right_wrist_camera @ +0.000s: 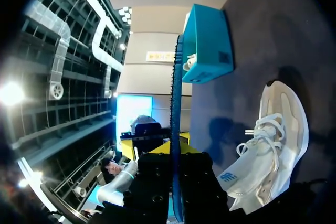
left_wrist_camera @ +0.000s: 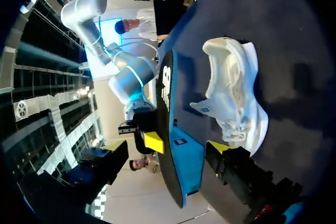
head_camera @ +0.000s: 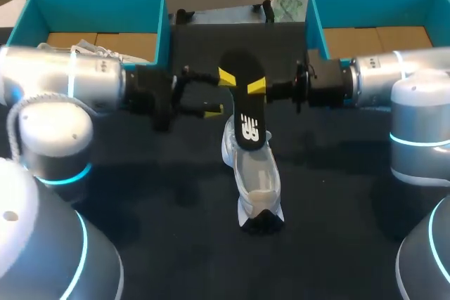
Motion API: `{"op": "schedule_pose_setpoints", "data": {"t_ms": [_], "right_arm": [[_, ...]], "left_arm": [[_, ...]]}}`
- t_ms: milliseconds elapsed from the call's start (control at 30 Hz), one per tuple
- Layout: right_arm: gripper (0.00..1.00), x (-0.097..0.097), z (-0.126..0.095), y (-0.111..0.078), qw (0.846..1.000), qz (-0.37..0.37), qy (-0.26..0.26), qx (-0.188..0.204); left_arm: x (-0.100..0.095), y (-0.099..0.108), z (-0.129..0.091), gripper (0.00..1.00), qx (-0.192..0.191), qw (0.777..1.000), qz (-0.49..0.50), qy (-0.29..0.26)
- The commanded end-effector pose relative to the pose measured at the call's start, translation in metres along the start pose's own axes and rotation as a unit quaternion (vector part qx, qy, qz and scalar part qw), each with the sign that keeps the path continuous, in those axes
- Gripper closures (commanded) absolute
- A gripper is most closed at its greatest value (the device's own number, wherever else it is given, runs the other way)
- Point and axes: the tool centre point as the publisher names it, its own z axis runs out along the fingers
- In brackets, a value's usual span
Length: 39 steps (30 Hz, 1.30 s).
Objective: Take the shoe out of the shoebox, open the shoe tongue, remove and reinsert the insole, then place the shoe into the shoebox
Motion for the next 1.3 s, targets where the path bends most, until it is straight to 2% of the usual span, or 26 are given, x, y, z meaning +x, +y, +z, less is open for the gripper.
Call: {"op": "schedule_pose_setpoints", "data": {"t_ms": [33,367,533,567,633,667,733,833,1133,1300], "right_arm": [[1.0,-0.004,0.001,0.0,1.0,0.002,-0.004,0.0],[1.0,-0.004,0.001,0.0,1.0,0.002,-0.004,0.0],[1.0,-0.004,0.001,0.0,1.0,0.002,-0.004,0.0],[1.0,-0.004,0.001,0.0,1.0,0.002,-0.004,0.0],[1.0,-0.004,0.001,0.0,1.0,0.002,-0.004,0.0],[1.0,-0.004,0.001,0.0,1.0,0.002,-0.004,0.0],[1.0,-0.004,0.001,0.0,1.0,0.002,-0.004,0.0],[1.0,-0.004,0.001,0.0,1.0,0.002,-0.004,0.0],[1.0,-0.004,0.001,0.0,1.0,0.002,-0.004,0.0],[1.0,-0.004,0.001,0.0,1.0,0.002,-0.004,0.0]], "left_arm": [[-0.01,0.015,-0.035,0.0,-0.002,0.997,0.028,0.073],[-0.01,0.015,-0.035,0.0,-0.002,0.997,0.028,0.073],[-0.027,0.035,-0.039,0.0,0.014,0.993,0.007,0.116],[-0.031,0.039,-0.041,0.0,0.011,0.994,0.009,0.112],[-0.038,0.046,-0.043,0.0,0.021,0.989,-0.004,0.148],[-0.041,0.049,-0.044,0.0,0.019,0.989,-0.004,0.144],[-0.047,0.054,-0.045,0.0,0.026,0.985,-0.009,0.169],[-0.056,0.058,-0.046,0.0,0.023,0.984,0.001,0.178],[-0.058,0.07,-0.043,0.0,0.033,0.966,0.002,0.256],[-0.06,0.078,-0.035,0.0,0.066,0.953,-0.01,0.294]]}}
